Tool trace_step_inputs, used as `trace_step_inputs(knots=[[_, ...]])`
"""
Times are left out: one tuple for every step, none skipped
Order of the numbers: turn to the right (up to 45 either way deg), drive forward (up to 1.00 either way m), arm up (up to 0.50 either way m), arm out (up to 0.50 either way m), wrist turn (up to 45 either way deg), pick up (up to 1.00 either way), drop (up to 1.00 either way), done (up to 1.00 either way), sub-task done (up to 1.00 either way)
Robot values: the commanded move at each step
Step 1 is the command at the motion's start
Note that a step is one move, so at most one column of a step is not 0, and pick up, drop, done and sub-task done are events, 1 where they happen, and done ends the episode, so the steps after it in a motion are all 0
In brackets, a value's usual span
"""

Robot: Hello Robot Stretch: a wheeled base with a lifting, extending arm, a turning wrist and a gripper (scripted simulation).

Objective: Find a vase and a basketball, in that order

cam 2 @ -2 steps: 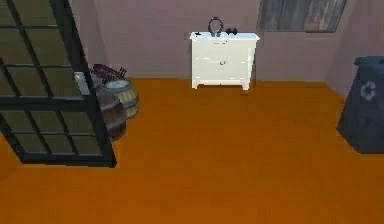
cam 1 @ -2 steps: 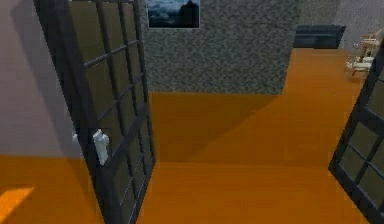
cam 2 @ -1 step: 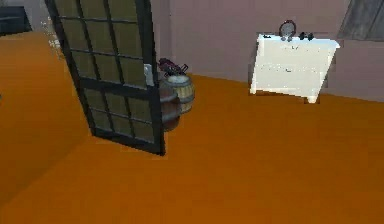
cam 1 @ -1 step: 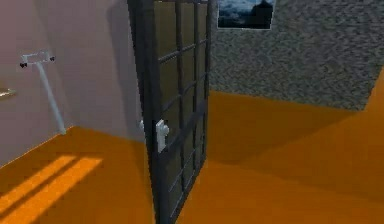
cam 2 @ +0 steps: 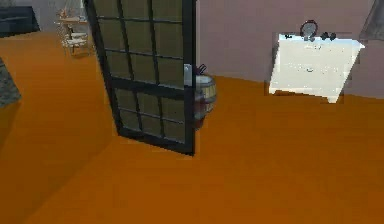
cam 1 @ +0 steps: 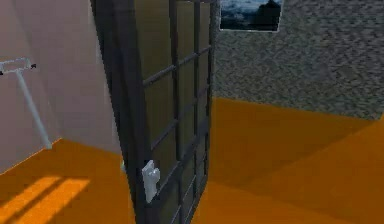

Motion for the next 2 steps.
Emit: trace_step_inputs(knots=[[-45.0,0.00,0.00,0.00,0.0,0.00,0.00,0.00,0.00],[-24.0,0.00,0.00,0.00,0.0,0.00,0.00,0.00,0.00]])
